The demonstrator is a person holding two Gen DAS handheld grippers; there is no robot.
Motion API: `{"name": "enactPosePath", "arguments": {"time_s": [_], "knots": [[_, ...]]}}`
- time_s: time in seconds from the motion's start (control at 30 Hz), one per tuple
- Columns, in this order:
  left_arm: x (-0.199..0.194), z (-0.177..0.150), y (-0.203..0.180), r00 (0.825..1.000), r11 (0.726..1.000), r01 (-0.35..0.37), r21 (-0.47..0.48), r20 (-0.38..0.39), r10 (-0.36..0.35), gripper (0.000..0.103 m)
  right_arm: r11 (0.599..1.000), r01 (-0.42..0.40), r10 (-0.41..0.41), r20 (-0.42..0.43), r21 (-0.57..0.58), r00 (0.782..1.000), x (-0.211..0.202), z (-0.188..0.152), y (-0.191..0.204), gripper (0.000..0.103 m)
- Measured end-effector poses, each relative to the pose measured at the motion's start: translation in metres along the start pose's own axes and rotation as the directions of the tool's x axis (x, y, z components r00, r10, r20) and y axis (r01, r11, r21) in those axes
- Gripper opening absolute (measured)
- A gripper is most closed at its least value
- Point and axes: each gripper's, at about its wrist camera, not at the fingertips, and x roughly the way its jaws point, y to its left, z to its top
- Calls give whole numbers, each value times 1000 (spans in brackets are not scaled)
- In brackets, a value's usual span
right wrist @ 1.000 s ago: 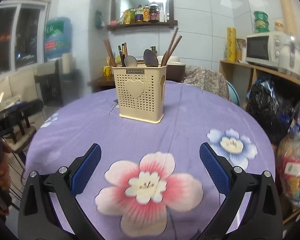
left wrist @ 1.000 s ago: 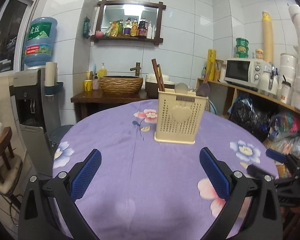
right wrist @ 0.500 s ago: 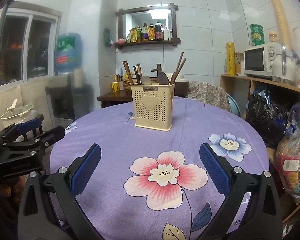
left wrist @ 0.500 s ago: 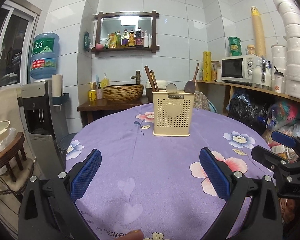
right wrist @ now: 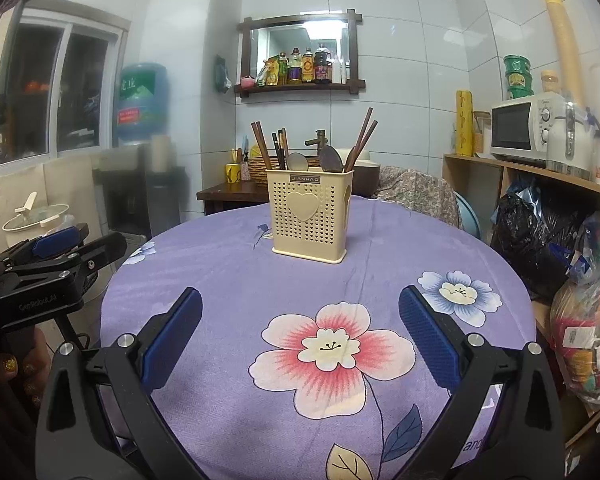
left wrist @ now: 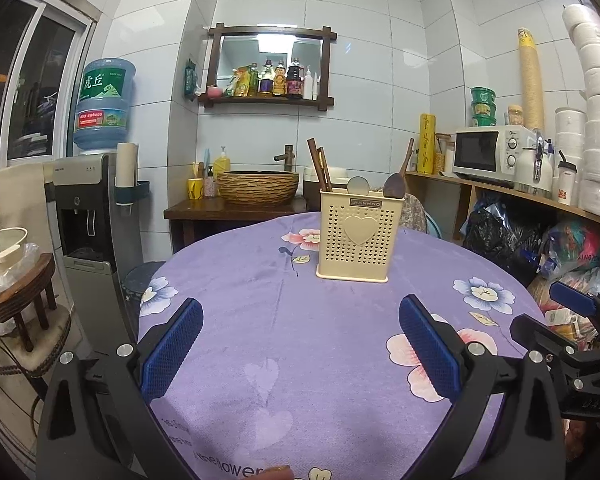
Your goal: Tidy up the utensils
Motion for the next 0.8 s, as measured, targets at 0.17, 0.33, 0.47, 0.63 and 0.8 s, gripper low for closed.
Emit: {"name": "enactPosePath", "arguments": {"time_s": [0.17, 0.33, 0.47, 0.63, 0.8], "knots": [[0, 0, 1, 1000, 1000, 0, -5, -3, 0, 98, 1000, -2, 2, -7, 3, 1000, 1, -1, -1, 97], [0, -1, 1, 1000, 1000, -3, -2, -4, 3, 98, 1000, -2, 2, -6, 0, 1000, 1, -1, 0, 97], [0, -1, 2, 1000, 1000, -3, -3, -3, 3, 98, 1000, -3, 3, -10, 2, 1000, 2, -1, 0, 97], [0, 0, 3, 1000, 1000, -5, -4, -8, 5, 98, 1000, -6, 6, -12, 2, 1000, 2, -1, 1, 97], [0, -1, 4, 1000, 1000, -6, -6, -9, 6, 98, 1000, -9, 9, -13, 2, 1000, 2, -1, 1, 97]]}}
